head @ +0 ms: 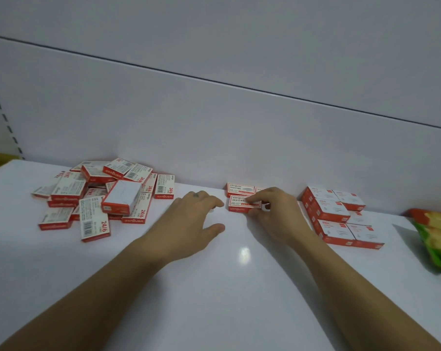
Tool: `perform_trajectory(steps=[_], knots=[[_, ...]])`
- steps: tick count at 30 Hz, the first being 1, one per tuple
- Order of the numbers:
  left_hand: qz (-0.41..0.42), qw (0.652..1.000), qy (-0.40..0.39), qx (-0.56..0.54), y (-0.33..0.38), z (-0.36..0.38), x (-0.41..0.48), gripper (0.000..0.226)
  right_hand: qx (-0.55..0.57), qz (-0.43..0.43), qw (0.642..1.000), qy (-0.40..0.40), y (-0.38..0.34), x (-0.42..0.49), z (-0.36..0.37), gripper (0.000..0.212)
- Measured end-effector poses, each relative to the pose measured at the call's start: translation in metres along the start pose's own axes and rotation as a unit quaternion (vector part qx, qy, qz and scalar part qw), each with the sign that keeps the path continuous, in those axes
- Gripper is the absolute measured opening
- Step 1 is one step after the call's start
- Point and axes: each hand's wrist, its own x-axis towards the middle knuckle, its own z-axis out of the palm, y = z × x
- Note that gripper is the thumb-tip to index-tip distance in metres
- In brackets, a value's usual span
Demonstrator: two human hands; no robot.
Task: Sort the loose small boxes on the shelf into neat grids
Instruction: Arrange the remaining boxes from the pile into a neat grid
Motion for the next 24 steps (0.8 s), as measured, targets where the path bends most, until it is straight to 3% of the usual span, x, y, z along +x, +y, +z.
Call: perform_trajectory(steps=[9, 24], knots=[[0.011, 1.0, 0.018, 0.005, -0.002, 0.0, 0.004, 0.038, -0.085, -0.04, 0.996, 0.01, 0.012, 0.005, 0.012, 0.027], [-0.001, 0.999, 0.038, 0.031, -0.004, -0.002, 0.01, 0.035, -0.085, -0.05, 0.994, 0.038, 0.01, 0.007, 0.022, 0.026]])
